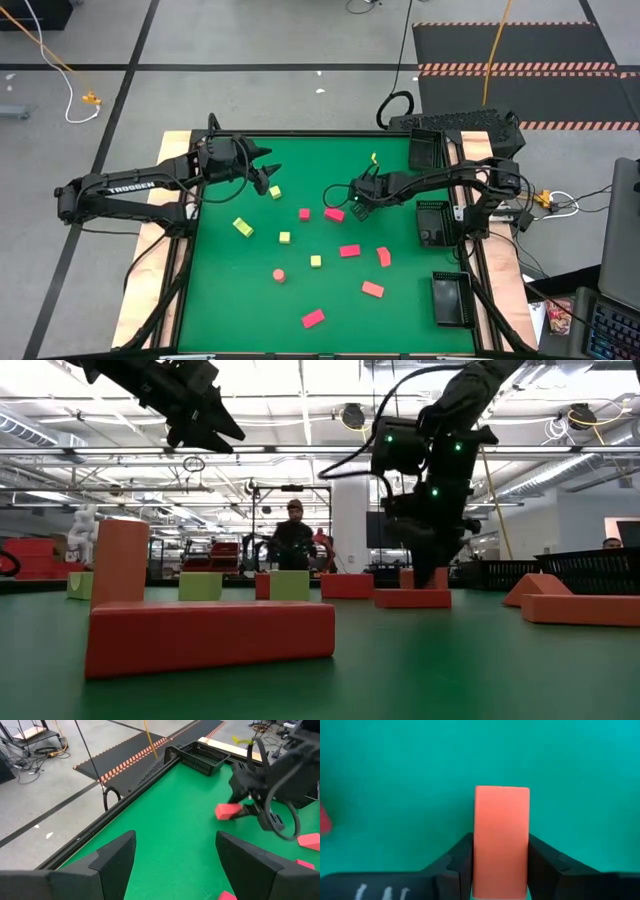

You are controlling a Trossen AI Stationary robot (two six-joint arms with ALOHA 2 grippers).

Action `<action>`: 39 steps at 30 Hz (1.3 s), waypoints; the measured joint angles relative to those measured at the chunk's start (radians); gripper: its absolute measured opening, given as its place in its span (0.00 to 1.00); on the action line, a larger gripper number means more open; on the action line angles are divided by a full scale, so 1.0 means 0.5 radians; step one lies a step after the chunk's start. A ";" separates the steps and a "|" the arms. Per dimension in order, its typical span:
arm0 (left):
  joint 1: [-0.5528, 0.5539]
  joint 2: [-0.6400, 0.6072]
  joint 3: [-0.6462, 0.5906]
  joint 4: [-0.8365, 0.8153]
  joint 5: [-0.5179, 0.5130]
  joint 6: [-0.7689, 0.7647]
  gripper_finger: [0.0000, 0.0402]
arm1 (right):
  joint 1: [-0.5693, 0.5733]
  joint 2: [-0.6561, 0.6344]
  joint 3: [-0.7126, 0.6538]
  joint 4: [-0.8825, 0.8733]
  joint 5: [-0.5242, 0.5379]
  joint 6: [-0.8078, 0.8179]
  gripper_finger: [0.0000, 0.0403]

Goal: Sort & place blocks by color
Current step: Put the top right orange block into the top right black bin, then put the top right red block into the middle right black bin

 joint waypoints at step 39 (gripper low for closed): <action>0.000 0.000 0.000 0.003 -0.002 0.011 0.68 | -0.914 -0.761 -0.181 -0.177 0.097 -0.331 0.85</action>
